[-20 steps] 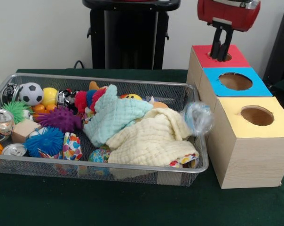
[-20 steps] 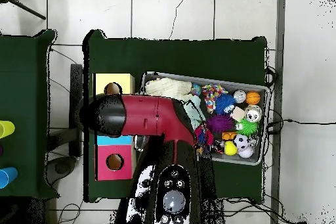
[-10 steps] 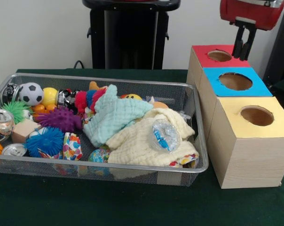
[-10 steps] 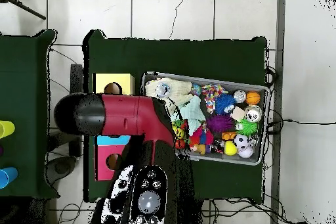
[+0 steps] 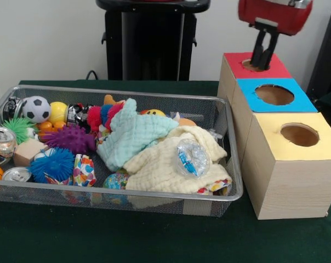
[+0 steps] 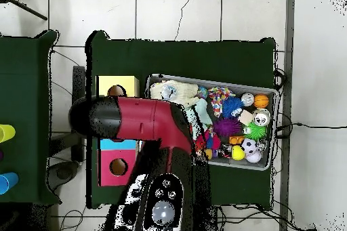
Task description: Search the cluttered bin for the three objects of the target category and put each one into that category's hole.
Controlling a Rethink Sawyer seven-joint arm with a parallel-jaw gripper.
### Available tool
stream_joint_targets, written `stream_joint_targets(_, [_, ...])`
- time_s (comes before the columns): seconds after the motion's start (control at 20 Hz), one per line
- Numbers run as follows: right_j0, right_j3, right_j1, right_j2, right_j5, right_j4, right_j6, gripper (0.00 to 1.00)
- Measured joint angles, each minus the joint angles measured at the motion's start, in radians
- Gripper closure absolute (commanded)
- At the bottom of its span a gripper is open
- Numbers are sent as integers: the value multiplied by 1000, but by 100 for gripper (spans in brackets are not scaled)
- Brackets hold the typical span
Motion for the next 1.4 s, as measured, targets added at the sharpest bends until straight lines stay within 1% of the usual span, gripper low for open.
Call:
stream_joint_targets(0.2, [-68,-3,16,0,-1,0,0,100])
stream_joint_targets(0.25, [-99,-8,28,0,-5,0,0,100])
stream_joint_targets(0.35, [-122,-13,39,0,-11,0,0,100])
stream_joint_targets(0.4, [-147,-22,55,0,-19,0,0,100])
stream_joint_targets(0.65, [-187,-56,91,3,-31,-20,0,100])
stream_joint_targets(0.7, [-203,-78,112,5,-31,-42,0,0])
stream_joint_targets(0.85, [-207,-90,122,5,-31,-52,0,0])
stream_joint_targets(1.0, [-208,-122,142,6,-31,-75,0,0])
stream_joint_targets(1.4, [-217,-156,151,37,-31,-83,0,0])
